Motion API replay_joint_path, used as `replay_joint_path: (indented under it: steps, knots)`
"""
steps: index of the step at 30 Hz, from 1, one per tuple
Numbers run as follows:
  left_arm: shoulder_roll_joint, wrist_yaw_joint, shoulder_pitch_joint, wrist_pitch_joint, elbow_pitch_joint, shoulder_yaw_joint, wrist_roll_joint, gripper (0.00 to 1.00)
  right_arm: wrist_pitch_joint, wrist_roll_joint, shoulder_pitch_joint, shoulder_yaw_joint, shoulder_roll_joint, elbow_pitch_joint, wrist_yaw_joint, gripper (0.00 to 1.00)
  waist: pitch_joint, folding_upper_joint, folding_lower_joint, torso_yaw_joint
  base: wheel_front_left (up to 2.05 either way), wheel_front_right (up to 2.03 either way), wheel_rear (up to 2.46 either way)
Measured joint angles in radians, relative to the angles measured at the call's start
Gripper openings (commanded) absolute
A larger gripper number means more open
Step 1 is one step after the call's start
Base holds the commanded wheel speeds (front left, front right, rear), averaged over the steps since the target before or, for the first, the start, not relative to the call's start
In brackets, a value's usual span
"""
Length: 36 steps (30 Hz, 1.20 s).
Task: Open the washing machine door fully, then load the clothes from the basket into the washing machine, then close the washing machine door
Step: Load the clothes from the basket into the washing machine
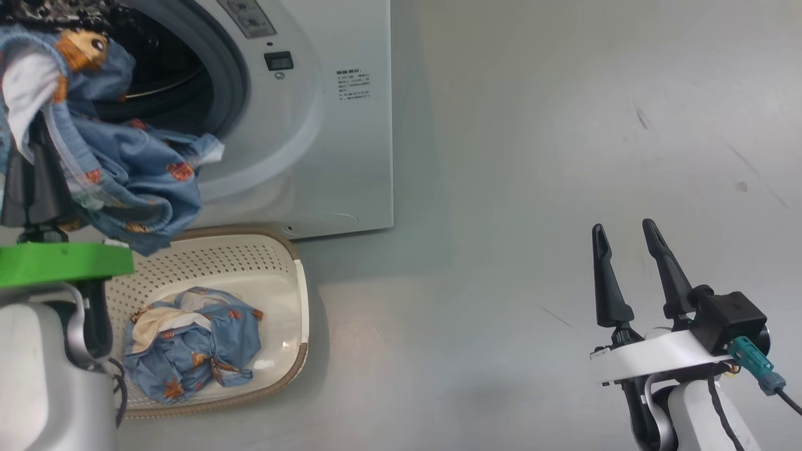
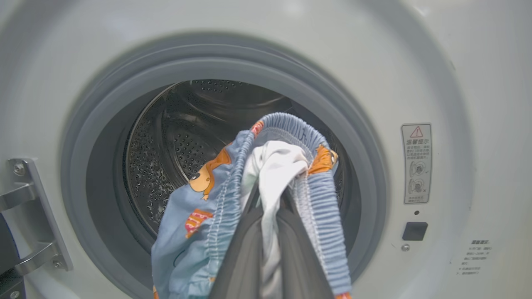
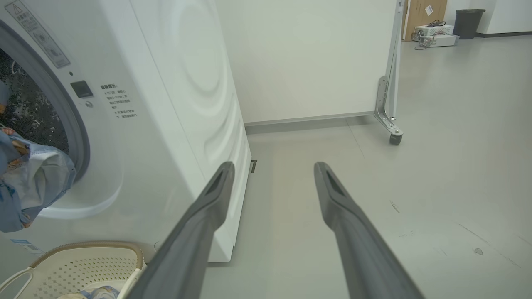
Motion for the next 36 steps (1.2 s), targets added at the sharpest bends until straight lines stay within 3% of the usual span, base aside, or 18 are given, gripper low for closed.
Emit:
replay_joint_path:
  steps: [13, 36]
  knots:
    - [0.062, 0.003, -0.279, 0.008, 0.111, 0.033, -0.008, 0.0, 0.0, -0.011, -0.066, 0.017, -0.002, -0.024, 0.0, 1.0, 0.184, 0.0, 0.0001, -0.028, 0.0, 0.0, 0.0]
    - [0.217, 0.006, -0.752, 0.297, 0.287, 0.035, -0.101, 0.0, 0.0, 0.023, -0.206, 0.085, -0.007, -0.059, 0.001, 1.0, 0.514, 0.0, 0.0002, -0.064, 0.0, 0.0, 0.0]
